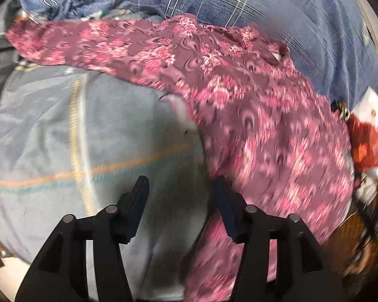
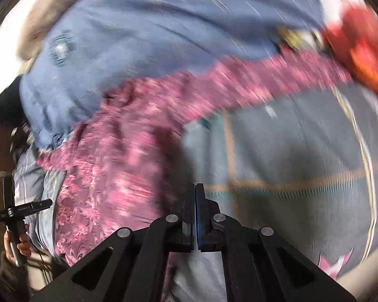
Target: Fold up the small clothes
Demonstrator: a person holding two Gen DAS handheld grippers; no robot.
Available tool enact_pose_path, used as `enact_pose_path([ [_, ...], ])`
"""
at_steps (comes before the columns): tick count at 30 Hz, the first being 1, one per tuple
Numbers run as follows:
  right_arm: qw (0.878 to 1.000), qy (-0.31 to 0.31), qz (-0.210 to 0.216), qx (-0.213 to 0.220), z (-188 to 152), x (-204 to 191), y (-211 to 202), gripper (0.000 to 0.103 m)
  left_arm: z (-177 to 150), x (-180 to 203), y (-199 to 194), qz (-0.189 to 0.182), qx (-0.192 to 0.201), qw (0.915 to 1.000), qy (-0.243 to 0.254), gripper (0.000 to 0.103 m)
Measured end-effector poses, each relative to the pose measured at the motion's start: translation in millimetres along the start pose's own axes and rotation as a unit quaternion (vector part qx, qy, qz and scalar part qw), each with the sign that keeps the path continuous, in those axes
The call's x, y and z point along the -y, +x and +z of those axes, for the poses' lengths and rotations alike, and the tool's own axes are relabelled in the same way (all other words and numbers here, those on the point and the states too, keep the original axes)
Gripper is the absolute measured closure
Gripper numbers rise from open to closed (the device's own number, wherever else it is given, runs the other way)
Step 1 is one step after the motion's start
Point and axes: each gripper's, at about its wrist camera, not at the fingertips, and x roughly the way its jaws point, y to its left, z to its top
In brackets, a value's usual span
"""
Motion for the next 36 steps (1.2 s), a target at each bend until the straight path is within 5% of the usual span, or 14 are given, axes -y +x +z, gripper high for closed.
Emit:
enact_pose_path([
  [5, 0.997, 0.047, 0.056, -0.002, -11, 8, -1, 0.095, 25, 19, 40, -0.038, -0.052, 0.9976, -0.023, 0.049],
  [8, 0.997, 0.034, 0.072, -0.024, -14, -2, 9, 0.084, 29, 41, 45, -0.017, -0.043, 0.9988, 0.013, 0.049],
  [10, 0.996, 0.031, 0.081, -0.036, -19, -6, 14, 0.074, 31, 47, 43, -0.034, -0.037, 0.9986, 0.016, 0.071],
  [11, 0.995, 0.032, 0.087, -0.038, -20, -7, 19, 0.072, 31, 48, 42, -0.055, -0.040, 0.9976, 0.010, 0.092],
  [15, 0.988, 0.061, 0.127, -0.058, -26, -6, 40, 0.067, 27, 44, 32, -0.048, -0.013, 0.9987, 0.005, 0.099],
  [17, 0.983, 0.078, 0.153, -0.070, -29, -4, 49, 0.068, 22, 35, 15, -0.043, 0.015, 0.9990, -0.002, 0.099],
  [19, 0.975, 0.082, 0.192, -0.075, -31, -7, 51, 0.099, 17, 25, -6, -0.041, 0.043, 0.9982, -0.008, 0.101],
  [20, 0.970, 0.075, 0.218, -0.072, -31, -12, 46, 0.100, 16, 17, -20, -0.030, 0.061, 0.9976, -0.013, 0.103],
  [24, 0.970, 0.018, 0.242, -0.007, -17, -34, 9, 0.100, 26, -8, -43, 0.036, 0.090, 0.9947, -0.033, 0.103],
  [27, 0.982, 0.030, 0.184, -0.016, -9, -29, 16, 0.094, 17, -22, -44, -0.017, 0.057, 0.9972, -0.045, 0.101],
  [29, 0.982, 0.057, 0.172, -0.051, -15, -19, 30, 0.092, -2, -18, -43, -0.041, 0.040, 0.9982, -0.018, 0.084],
  [32, 0.973, 0.088, 0.192, -0.090, -40, -2, 39, 0.064, -32, -6, -39, -0.059, 0.024, 0.9977, 0.023, 0.055],
  [33, 0.969, 0.101, 0.202, -0.097, -52, 3, 41, 0.051, -37, -1, -35, -0.064, 0.019, 0.9973, 0.030, 0.054],
  [36, 0.953, 0.127, 0.248, -0.121, -75, 8, 52, 0.049, -49, 17, -14, -0.078, -0.016, 0.9957, 0.048, 0.054],
])
